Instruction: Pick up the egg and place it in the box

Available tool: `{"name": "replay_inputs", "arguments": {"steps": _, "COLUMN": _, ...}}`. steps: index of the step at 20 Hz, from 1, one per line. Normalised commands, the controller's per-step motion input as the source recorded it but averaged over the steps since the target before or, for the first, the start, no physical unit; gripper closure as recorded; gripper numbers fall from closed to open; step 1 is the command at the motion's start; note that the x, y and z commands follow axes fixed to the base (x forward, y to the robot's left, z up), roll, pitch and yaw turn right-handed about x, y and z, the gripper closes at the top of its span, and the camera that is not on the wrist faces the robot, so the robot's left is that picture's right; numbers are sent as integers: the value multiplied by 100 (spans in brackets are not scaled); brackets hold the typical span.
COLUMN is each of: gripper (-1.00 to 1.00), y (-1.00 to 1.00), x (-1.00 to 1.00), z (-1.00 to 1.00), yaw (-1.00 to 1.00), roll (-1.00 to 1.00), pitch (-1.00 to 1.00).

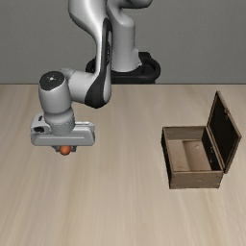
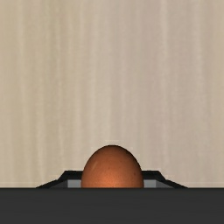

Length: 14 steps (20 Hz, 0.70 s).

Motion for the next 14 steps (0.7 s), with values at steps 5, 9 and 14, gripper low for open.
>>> {"name": "replay_inputs", "arguments": {"steps": 5, "gripper": 100, "y": 0, "x": 0, "z": 100, "yaw": 0, "roll": 0, "pitch": 0}}
{"name": "replay_inputs", "arguments": {"steps": 9, "gripper": 100, "y": 0, "x": 0, "z": 100, "yaw": 0, "roll": 0, "pitch": 0}}
{"name": "replay_inputs", "arguments": {"steps": 14, "gripper": 100, "y": 40, "x": 0, "z": 60, "yaw": 0, "roll": 0, "pitch": 0}}
